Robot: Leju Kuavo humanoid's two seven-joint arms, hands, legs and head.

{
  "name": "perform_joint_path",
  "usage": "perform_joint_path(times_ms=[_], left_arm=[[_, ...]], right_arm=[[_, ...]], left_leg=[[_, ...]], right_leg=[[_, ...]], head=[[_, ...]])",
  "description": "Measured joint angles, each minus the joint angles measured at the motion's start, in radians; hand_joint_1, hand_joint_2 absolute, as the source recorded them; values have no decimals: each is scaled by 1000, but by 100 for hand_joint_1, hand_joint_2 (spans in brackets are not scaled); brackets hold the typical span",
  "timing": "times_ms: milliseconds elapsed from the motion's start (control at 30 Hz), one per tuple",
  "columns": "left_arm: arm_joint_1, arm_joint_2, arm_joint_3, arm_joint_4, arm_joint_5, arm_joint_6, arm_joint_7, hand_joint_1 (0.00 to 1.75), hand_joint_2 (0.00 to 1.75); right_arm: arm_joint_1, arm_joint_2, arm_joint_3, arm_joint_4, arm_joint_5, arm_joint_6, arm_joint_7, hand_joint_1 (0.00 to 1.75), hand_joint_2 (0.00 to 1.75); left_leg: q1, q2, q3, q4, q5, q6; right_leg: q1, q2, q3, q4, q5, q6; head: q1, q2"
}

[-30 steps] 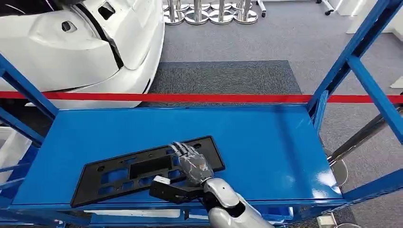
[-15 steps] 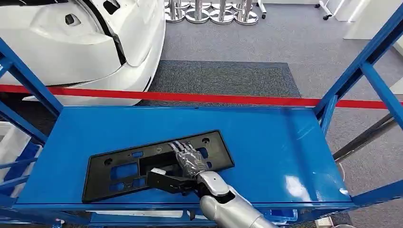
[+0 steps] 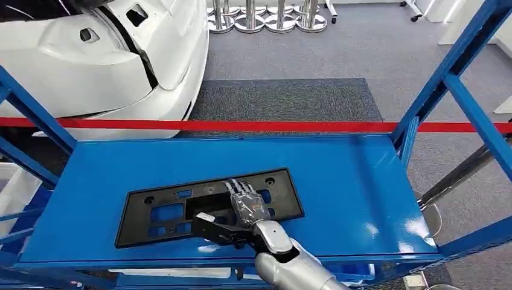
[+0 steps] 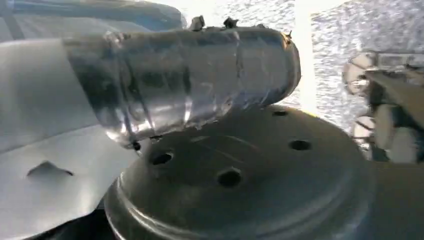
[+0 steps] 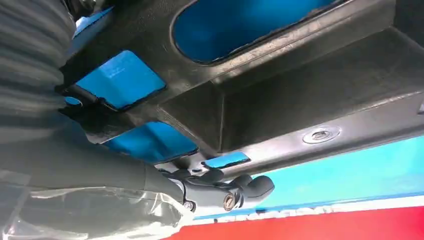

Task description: Take the parts from the cabinet and place them on the table.

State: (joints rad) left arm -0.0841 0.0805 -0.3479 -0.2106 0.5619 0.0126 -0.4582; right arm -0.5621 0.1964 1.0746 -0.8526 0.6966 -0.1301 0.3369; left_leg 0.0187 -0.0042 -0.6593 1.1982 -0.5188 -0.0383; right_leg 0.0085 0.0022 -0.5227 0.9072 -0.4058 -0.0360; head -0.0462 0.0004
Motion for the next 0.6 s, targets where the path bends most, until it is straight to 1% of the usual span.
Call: perform_joint_path(times_ms=[33, 67, 100, 133, 167, 200, 233, 267, 300, 333, 400, 433, 467, 500, 533, 567, 600], left_arm=[[0, 2, 0, 0, 1, -1, -2, 0, 0], [0, 5, 0, 0, 2, -1, -4, 0, 0], [0, 7, 0, 0, 6, -2, -6, 0, 0], [-1, 7, 0, 0, 6, -2, -7, 0, 0], [-1, 7, 0, 0, 7, -2, -8, 0, 0], [1, 7, 0, 0, 9, -1, -10, 0, 0], [3, 7, 0, 0, 10, -1, -10, 0, 0], [4, 6, 0, 0, 13, -1, -10, 0, 0], [3, 5, 0, 0, 16, -1, -10, 0, 0], [3, 5, 0, 0, 17, 0, -10, 0, 0], [3, 5, 0, 0, 18, 2, -10, 0, 0], [4, 5, 0, 0, 18, 2, -10, 0, 0], [5, 5, 0, 0, 18, 2, -10, 0, 0], [5, 5, 0, 0, 18, 2, -9, 0, 0], [5, 5, 0, 0, 18, 5, -8, 0, 0], [4, 5, 0, 0, 18, 6, -7, 0, 0], [4, 5, 0, 0, 18, 6, -7, 0, 0]], right_arm=[[3, -5, 0, -11, 7, 2, 8, 0, 175], [4, -9, -1, -21, 13, 4, 14, 0, 175], [5, -14, -2, -29, 20, 5, 20, 0, 175], [5, -20, -4, -35, 26, 5, 27, 0, 175], [6, -24, -5, -44, 36, 6, 29, 0, 175], [9, -30, -6, -50, 42, 9, 30, 0, 175], [14, -35, -9, -60, 52, 15, 31, 0, 175], [14, -39, -13, -68, 59, 20, 32, 0, 175], [14, -44, -17, -75, 66, 25, 34, 0, 175], [15, -47, -18, -79, 70, 29, 34, 173, 175], [22, -55, -19, -88, 73, 37, 36, 175, 175], [28, -58, -19, -92, 76, 37, 36, 175, 175], [33, -63, -19, -96, 78, 39, 36, 175, 175], [34, -64, -19, -100, 79, 40, 36, 175, 175], [32, -67, -19, -102, 79, 40, 37, 175, 175], [32, -69, -19, -105, 78, 42, 37, 175, 175], [30, -72, -19, -108, 77, 45, 37, 175, 175]], left_leg=[[2, 2, 44, -89, 47, -1], [4, 2, 95, -187, 89, -1], [4, 2, 131, -258, 95, 2], [0, -2, 133, -259, 90, 18], [-2, -1, 130, -257, 91, 26], [-4, -1, 130, -256, 90, 31], [-7, -1, 130, -257, 92, 39], [-1, 1, 132, -263, 97, 47], [1, 3, 131, -264, 101, 52], [2, 3, 128, -264, 102, 57], [1, 4, 123, -264, 103, 59], [1, 5, 121, -263, 103, 59], [0, 4, 120, -263, 104, 60], [0, 4, 121, -263, 104, 60], [-1, 3, 120, -262, 104, 59], [-2, 2, 123, -262, 104, 58], [-3, 1, 124, -262, 105, 57]], right_leg=[[-1, 0, 0, 5, -3, 3], [-2, 1, 1, 12, -8, 7], [-1, 1, -2, 20, -13, 13], [3, 4, -5, 26, -20, 21], [1, 4, -6, 26, -18, 26], [0, 5, -5, 25, -18, 30], [-2, 5, -4, 22, -17, 36], [-1, 5, -5, 26, -22, 41], [-2, 4, -13, 47, -40, 49], [-3, 1, -44, 113, -83, 56], [-6, 1, -131, 290, -164, 64], [-6, 1, -165, 358, -186, 66], [-7, 1, -177, 377, -180, 64], [-7, 1, -160, 344, -152, 61], [-7, 1, -128, 282, -119, 57], [-6, 1, -85, 197, -76, 50], [-5, 1, -37, 110, -44, 40]], head=[[0, 0], [0, 0], [0, 0], [1, 0], [3, 0], [2, 0], [3, 0], [2, 0], [4, 0], [4, 0], [3, 0], [4, 0], [4, 0], [4, 0], [4, 0], [4, 0], [4, 0]])
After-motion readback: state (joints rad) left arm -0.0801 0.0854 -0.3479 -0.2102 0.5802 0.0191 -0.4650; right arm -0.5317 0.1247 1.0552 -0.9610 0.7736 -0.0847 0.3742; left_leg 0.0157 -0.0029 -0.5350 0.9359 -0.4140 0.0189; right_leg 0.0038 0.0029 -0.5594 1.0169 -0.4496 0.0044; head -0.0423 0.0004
